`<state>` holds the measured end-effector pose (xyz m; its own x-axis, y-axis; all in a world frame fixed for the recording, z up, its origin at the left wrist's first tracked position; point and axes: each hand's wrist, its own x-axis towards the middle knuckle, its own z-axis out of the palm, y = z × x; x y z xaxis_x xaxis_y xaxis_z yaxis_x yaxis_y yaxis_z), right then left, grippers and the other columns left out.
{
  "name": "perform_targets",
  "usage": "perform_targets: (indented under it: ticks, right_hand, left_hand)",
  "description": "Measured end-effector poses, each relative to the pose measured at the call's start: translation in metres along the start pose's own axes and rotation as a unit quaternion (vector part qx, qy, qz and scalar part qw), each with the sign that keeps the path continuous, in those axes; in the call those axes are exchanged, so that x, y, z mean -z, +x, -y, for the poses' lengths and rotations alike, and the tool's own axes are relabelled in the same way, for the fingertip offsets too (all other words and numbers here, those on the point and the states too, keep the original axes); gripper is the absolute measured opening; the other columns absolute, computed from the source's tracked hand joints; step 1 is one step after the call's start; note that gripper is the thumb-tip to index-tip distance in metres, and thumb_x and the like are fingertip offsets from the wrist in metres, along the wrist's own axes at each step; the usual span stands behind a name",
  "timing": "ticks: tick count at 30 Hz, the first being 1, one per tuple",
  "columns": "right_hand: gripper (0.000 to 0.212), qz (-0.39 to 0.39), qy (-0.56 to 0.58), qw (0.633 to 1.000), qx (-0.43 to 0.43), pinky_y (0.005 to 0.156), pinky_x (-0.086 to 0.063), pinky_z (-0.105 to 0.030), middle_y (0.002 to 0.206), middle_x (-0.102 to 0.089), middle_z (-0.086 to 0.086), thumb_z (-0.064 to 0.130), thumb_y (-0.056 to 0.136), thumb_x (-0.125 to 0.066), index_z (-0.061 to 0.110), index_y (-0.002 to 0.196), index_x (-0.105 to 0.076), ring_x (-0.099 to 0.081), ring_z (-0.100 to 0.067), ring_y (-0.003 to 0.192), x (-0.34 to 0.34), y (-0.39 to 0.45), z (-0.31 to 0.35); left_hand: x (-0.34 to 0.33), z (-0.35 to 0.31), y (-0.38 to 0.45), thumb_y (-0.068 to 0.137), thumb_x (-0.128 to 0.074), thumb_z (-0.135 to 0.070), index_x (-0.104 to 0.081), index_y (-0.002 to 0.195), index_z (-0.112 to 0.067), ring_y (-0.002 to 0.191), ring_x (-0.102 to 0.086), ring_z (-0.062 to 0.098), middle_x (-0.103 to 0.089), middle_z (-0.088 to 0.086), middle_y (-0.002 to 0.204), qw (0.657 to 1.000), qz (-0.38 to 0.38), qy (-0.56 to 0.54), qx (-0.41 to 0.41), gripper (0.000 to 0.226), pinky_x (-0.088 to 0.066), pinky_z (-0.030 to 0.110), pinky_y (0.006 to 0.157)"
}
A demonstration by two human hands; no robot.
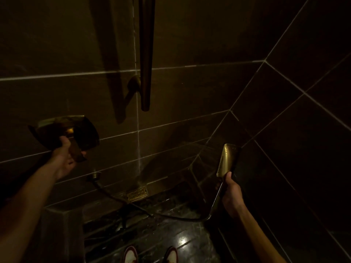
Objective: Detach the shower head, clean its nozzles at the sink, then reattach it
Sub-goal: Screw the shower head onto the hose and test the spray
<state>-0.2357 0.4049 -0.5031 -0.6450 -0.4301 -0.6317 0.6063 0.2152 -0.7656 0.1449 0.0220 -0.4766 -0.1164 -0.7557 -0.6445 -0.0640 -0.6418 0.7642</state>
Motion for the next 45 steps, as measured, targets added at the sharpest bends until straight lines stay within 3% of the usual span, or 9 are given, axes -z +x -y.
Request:
perform_targets:
  ticks: [3, 6, 13, 20, 24, 30, 32, 36, 45]
  right_hand:
    - [0.054, 0.0, -0.009, 1.0, 0.009, 0.072, -0.051, -0.038, 0.088, -0.062, -0.01, 0.052, 0.098, -0.046, 0.004, 0.115, -0.064, -0.059, -0.02, 0.072, 0.001, -0.003, 0.004]
    - [0.057, -0.002, -0.009, 1.0, 0.007, 0.067, -0.052, -0.037, 0.081, -0.062, -0.008, 0.054, 0.095, -0.049, 0.004, 0.115, -0.064, -0.059, -0.018, 0.066, 0.002, -0.003, 0.006]
    - [0.054, -0.01, -0.017, 1.0, 0.006, 0.066, -0.05, -0.037, 0.075, -0.059, -0.006, 0.054, 0.095, -0.05, 0.004, 0.11, -0.064, -0.056, -0.019, 0.065, 0.003, -0.006, 0.007]
    - [0.051, -0.012, -0.006, 1.0, 0.009, 0.066, -0.049, -0.035, 0.074, -0.057, -0.006, 0.053, 0.096, -0.049, 0.005, 0.104, -0.065, -0.055, -0.018, 0.065, -0.002, -0.011, 0.009]
    - [0.059, -0.015, -0.027, 1.0, 0.004, 0.074, -0.049, -0.04, 0.079, -0.061, -0.007, 0.057, 0.093, -0.053, 0.002, 0.111, -0.065, -0.059, -0.021, 0.071, -0.001, -0.01, 0.007]
    - [0.053, -0.011, -0.05, 0.998, 0.033, 0.076, -0.048, -0.042, 0.087, -0.06, -0.011, 0.054, 0.094, -0.053, 0.005, 0.11, -0.066, -0.058, -0.023, 0.075, -0.005, -0.013, 0.004]
    - [0.052, -0.009, -0.063, 0.997, 0.042, 0.075, -0.047, -0.042, 0.085, -0.058, -0.011, 0.052, 0.095, -0.05, 0.005, 0.107, -0.065, -0.056, -0.022, 0.074, -0.007, -0.014, 0.003]
    - [0.054, 0.004, -0.064, 0.996, 0.055, 0.069, -0.047, -0.039, 0.079, -0.058, -0.009, 0.052, 0.095, -0.049, 0.003, 0.108, -0.065, -0.055, -0.02, 0.069, -0.013, -0.016, 0.002]
    - [0.054, 0.029, -0.072, 0.995, 0.059, 0.067, -0.045, -0.036, 0.073, -0.056, -0.006, 0.051, 0.097, -0.045, 0.002, 0.104, -0.065, -0.052, -0.019, 0.066, -0.03, -0.016, -0.006]
  left_hand:
    - [0.001, 0.0, 0.0, 0.09, -0.029, -0.072, -0.031, 0.15, -0.019, 0.13, -0.05, 0.025, -0.051, 0.015, 0.143, 1.0, 0.004, 0.003, 0.004, 0.08, -0.031, 0.039, 0.112]
    - [0.003, -0.001, 0.0, 0.089, -0.032, -0.071, -0.033, 0.149, -0.02, 0.13, -0.051, 0.026, -0.051, 0.015, 0.143, 1.0, 0.002, -0.001, 0.001, 0.079, -0.031, 0.042, 0.114]
    - [-0.001, -0.001, -0.005, 0.093, -0.027, -0.067, -0.029, 0.151, -0.019, 0.132, -0.048, 0.026, -0.049, 0.014, 0.145, 1.0, 0.009, 0.016, -0.007, 0.075, -0.026, 0.041, 0.114]
    - [0.0, -0.001, -0.004, 0.094, -0.029, -0.065, -0.028, 0.15, -0.021, 0.129, -0.051, 0.027, -0.048, 0.011, 0.146, 1.0, 0.004, 0.003, -0.008, 0.072, -0.031, 0.039, 0.109]
    - [0.0, -0.002, -0.003, 0.094, -0.028, -0.066, -0.029, 0.15, -0.023, 0.13, -0.051, 0.027, -0.049, 0.012, 0.145, 1.0, -0.001, 0.01, -0.008, 0.071, -0.028, 0.041, 0.111]
    - [0.001, -0.001, -0.003, 0.094, -0.028, -0.067, -0.031, 0.148, -0.023, 0.128, -0.052, 0.026, -0.051, 0.012, 0.144, 1.0, -0.003, 0.018, -0.007, 0.07, -0.027, 0.043, 0.114]
    - [-0.001, -0.002, -0.003, 0.095, -0.028, -0.065, -0.031, 0.148, -0.022, 0.121, -0.057, 0.026, -0.051, 0.01, 0.144, 1.0, -0.007, 0.01, -0.011, 0.068, -0.032, 0.039, 0.111]
    - [-0.004, -0.001, -0.005, 0.097, -0.026, -0.061, -0.031, 0.148, -0.019, 0.079, -0.059, 0.013, -0.051, 0.012, 0.144, 1.0, -0.005, 0.013, -0.028, 0.066, -0.037, 0.033, 0.094]
    - [-0.004, -0.002, -0.008, 0.097, -0.024, -0.062, -0.029, 0.149, -0.021, 0.077, -0.057, 0.011, -0.05, 0.011, 0.144, 0.999, 0.0, 0.027, -0.033, 0.066, -0.035, 0.034, 0.098]
